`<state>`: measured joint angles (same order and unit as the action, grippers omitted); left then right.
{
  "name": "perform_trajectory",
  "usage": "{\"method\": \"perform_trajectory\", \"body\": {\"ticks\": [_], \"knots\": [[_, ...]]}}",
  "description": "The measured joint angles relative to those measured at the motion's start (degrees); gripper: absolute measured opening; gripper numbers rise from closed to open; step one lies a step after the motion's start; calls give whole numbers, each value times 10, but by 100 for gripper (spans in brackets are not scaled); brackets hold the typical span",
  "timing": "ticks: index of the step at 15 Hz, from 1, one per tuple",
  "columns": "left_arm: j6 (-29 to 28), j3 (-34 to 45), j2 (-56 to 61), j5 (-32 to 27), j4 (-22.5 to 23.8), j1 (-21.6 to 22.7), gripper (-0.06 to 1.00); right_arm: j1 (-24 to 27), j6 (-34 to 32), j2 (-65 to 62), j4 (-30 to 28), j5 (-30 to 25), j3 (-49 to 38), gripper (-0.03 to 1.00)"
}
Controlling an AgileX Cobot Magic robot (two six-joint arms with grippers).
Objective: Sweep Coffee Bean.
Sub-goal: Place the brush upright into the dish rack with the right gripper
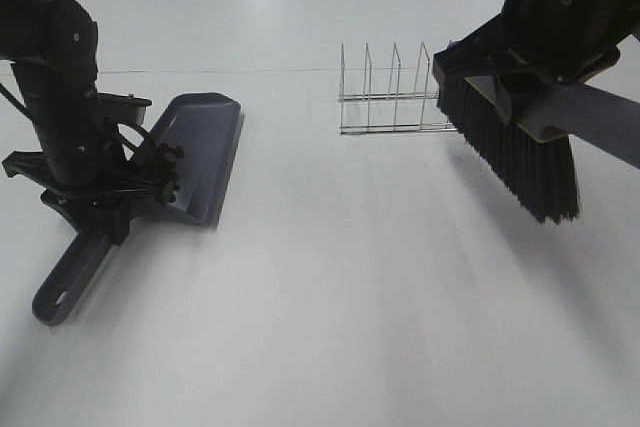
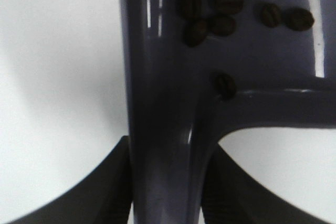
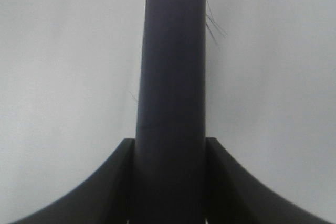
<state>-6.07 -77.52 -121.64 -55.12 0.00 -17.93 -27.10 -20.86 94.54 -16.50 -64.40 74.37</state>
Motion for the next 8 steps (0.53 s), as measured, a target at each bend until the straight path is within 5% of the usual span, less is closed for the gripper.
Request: {"method": "perform_trajectory", "body": {"ticks": [5, 8], "knots": [[4, 0, 0, 0, 0, 0, 33, 146, 83, 8, 109, 25, -5, 31], [4, 0, 0, 0, 0, 0, 33, 182, 110, 34, 135, 30, -5, 31]]}}
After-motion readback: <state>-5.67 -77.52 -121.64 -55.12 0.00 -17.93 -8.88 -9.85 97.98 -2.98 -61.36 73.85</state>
